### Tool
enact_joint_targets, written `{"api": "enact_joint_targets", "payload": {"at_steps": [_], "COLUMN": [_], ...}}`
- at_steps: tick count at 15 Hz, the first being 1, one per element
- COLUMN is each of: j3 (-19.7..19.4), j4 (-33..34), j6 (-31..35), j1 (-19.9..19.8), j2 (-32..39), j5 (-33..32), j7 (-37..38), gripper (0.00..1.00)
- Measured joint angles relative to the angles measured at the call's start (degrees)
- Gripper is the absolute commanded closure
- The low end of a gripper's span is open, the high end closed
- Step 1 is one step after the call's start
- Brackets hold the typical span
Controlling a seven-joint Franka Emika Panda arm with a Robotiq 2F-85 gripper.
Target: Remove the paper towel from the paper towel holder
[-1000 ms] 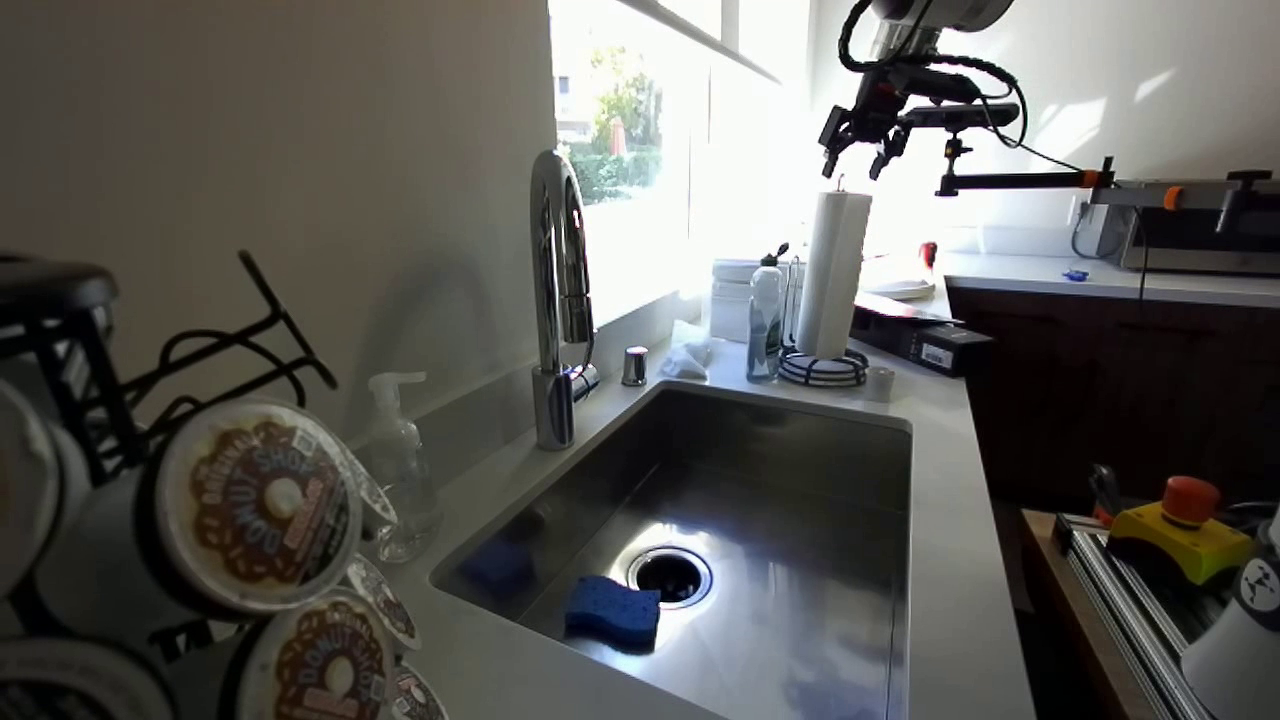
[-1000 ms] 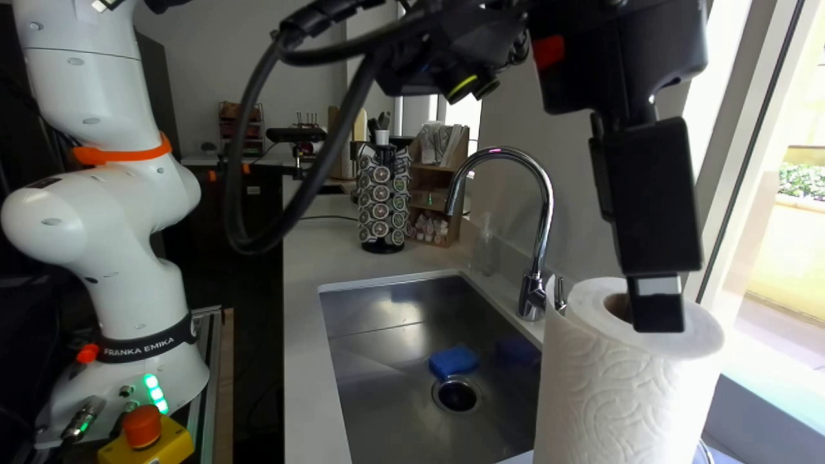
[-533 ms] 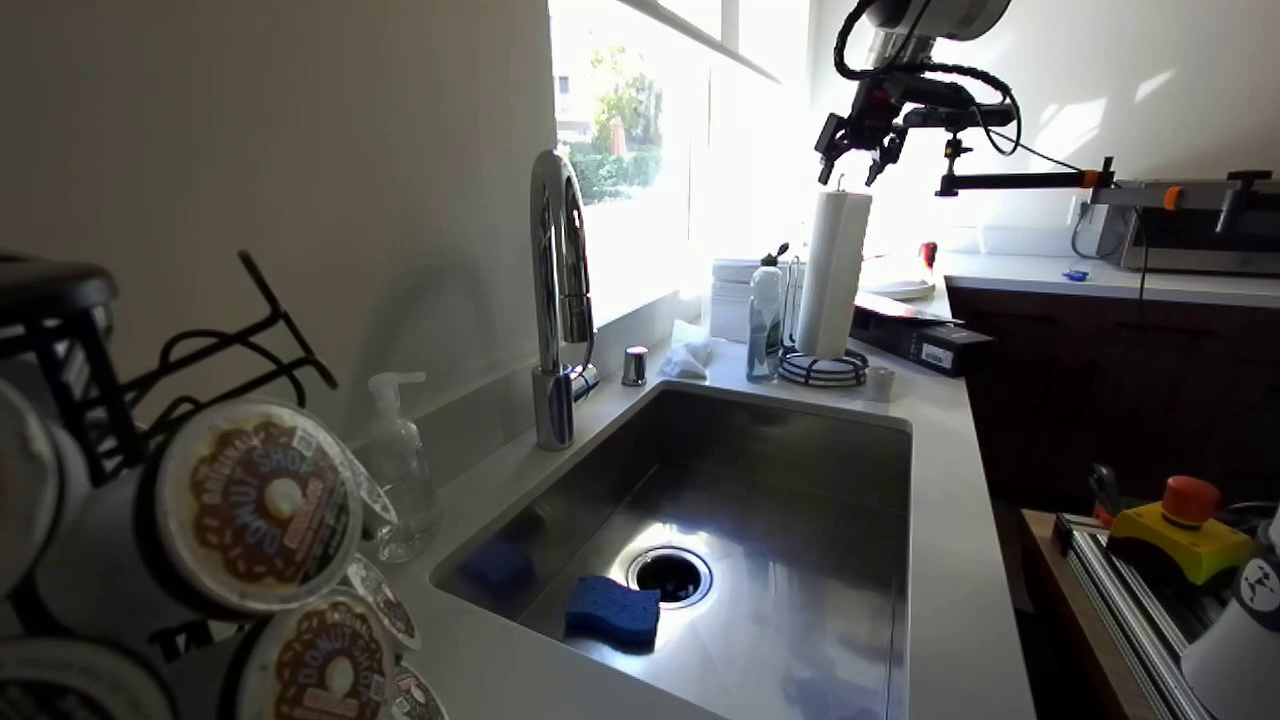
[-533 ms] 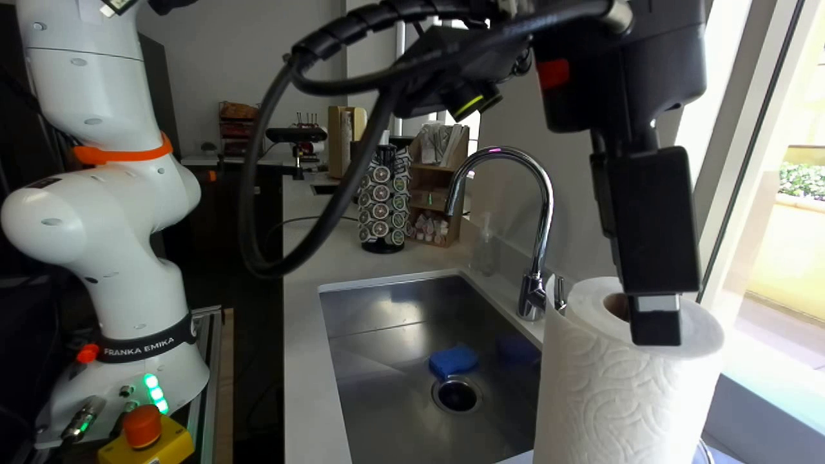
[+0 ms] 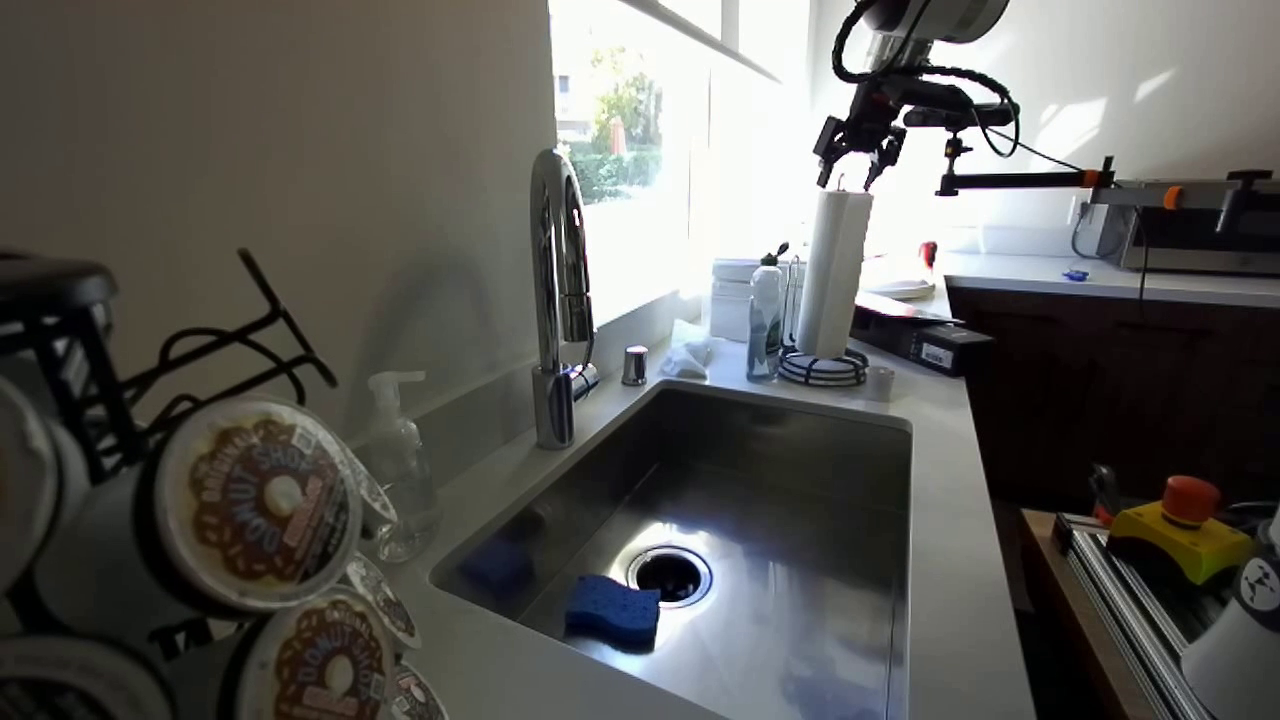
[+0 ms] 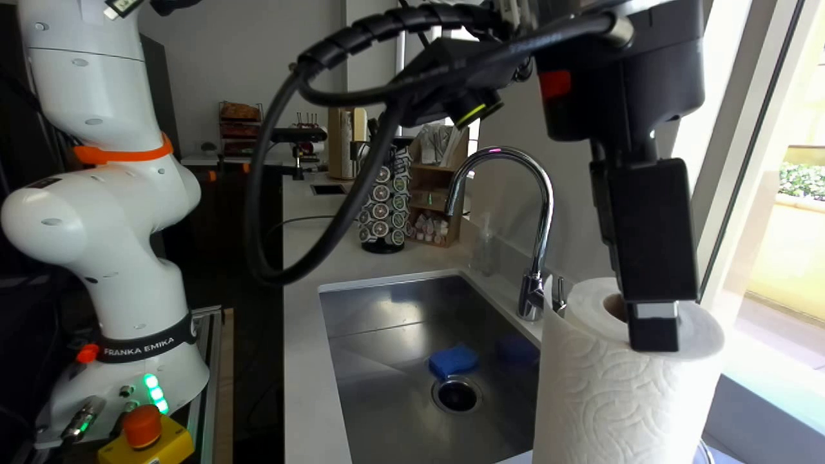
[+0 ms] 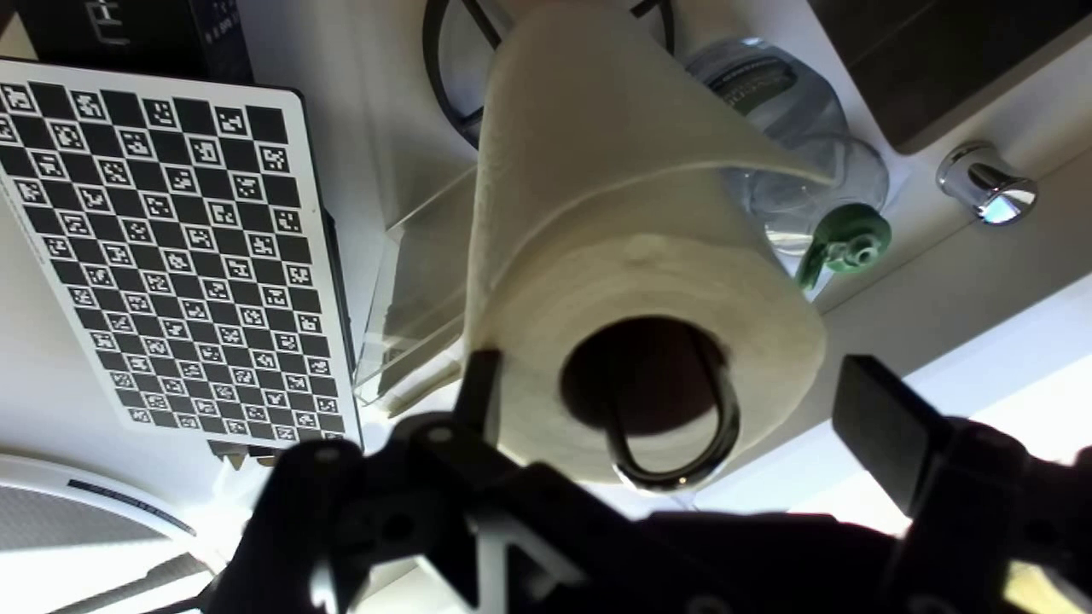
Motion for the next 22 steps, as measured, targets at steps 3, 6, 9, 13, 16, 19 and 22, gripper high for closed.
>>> {"api": "enact_joint_targets", "payload": {"at_steps": [3,6,9,13,16,19,22], "j3": [0.00,0.00,0.00,0.05,0.16,0.20,0.20], "j4": [0.00,0.04,0.21,0.25,0.24,0.23,0.15], "j6": [0.00,0.00,0.00,0.01,0.00,0.00,0.00], "j1": [0.00,-0.01,-0.01,-0.02,-0.01,-0.01,-0.01], "j2": [0.02,0.02,-0.13,-0.27,-0.14,-0.03,-0.01], "j5": [0.00,0.00,-0.26,-2.06,-3.89,-4.61,-4.27], "j7": [0.00,0.10,0.62,2.67,4.76,6.10,6.32], "gripper": [0.00,0.00,0.00,0.00,0.00,0.00,0.00]}}
